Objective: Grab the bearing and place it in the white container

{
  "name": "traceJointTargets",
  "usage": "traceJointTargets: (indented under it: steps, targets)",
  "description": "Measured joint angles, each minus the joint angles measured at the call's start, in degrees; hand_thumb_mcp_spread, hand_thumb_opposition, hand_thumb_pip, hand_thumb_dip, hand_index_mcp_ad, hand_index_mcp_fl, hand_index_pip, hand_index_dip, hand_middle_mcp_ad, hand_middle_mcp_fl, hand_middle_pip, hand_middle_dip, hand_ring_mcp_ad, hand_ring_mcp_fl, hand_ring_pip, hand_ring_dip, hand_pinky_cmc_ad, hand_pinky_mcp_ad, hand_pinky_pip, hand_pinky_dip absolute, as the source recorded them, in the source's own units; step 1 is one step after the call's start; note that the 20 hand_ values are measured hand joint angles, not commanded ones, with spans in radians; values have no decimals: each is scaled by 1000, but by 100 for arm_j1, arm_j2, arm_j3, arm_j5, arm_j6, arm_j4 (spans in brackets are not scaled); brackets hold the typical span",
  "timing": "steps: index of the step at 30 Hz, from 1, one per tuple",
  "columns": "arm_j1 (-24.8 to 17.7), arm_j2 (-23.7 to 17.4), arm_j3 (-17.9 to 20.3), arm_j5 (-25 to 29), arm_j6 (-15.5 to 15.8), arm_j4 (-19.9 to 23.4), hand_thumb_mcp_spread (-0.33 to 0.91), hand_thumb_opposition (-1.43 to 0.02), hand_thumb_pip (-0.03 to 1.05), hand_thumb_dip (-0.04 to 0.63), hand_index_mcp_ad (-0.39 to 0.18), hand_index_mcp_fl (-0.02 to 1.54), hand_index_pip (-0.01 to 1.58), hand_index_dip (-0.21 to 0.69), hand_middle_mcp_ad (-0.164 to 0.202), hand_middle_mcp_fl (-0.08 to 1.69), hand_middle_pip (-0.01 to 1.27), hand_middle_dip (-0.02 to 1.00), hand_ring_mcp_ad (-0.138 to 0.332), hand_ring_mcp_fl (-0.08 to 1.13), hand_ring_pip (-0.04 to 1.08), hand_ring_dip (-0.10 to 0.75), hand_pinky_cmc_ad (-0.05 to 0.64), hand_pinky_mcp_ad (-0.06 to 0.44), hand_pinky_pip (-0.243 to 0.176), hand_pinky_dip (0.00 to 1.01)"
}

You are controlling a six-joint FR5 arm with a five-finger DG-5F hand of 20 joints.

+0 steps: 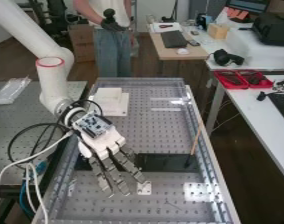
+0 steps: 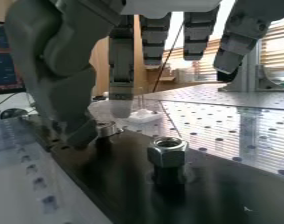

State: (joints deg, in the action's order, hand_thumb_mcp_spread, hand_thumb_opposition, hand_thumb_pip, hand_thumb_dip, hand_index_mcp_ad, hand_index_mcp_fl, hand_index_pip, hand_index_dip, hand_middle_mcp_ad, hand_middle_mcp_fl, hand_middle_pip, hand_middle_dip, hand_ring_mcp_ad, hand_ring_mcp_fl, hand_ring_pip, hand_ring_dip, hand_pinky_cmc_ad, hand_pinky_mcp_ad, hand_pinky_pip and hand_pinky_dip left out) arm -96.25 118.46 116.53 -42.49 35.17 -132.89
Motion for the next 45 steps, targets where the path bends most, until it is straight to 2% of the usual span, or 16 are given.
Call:
traceJointTargets:
  steps: [13,28,32,45]
  targets:
    - [7,-24,13,-72,54,8,370,-860,637,257,-56,166,1553,133,51,0,127,138,190,0,68,59,379,288,-124,220]
    - [46,-20,8,-133,33,-24,370,-860,639,269,-56,169,1546,126,51,0,127,138,195,0,68,59,382,284,-124,223]
    - [43,-39,17,-142,61,9,370,-860,639,269,-56,188,1546,126,51,0,127,138,176,0,68,59,379,288,-124,223]
    - [60,-41,-8,-159,58,-14,370,-860,646,269,-56,152,1546,126,51,0,127,138,176,0,66,59,379,288,-124,237]
